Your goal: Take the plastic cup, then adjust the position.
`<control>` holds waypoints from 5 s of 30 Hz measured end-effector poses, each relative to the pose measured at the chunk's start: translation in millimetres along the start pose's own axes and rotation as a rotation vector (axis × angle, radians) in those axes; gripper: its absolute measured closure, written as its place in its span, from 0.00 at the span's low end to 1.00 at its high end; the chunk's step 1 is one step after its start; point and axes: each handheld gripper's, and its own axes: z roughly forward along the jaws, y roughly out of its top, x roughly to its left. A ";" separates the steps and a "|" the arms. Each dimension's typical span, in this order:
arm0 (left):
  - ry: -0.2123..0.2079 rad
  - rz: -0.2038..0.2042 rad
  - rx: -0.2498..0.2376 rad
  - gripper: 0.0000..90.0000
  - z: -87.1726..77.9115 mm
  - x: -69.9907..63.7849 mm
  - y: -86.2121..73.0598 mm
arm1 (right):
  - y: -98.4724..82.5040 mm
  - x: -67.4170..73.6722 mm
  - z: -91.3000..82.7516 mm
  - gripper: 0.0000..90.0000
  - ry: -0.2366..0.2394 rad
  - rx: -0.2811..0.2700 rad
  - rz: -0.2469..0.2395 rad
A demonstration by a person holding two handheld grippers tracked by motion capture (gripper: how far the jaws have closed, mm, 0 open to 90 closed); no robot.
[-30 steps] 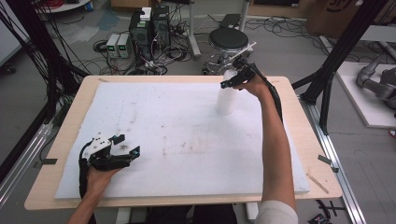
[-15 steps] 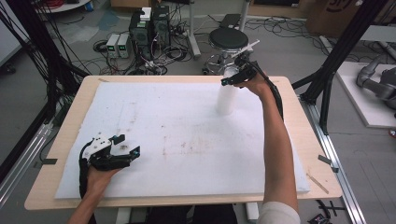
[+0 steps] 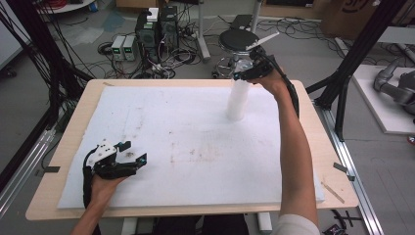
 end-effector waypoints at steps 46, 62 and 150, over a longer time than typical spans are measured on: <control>-0.012 -0.021 0.008 0.18 0.3 2.1 0.3 | -60.1 109.1 -82.3 0.47 0.207 -0.284 -0.126; -0.015 -0.015 0.009 0.18 0.6 1.9 0.4 | -114.4 160.2 -41.3 0.47 0.368 -0.419 -0.129; -0.778 0.263 -0.138 0.25 94.9 -87.7 91.9 | -121.4 179.1 0.4 0.48 0.695 -0.532 -0.144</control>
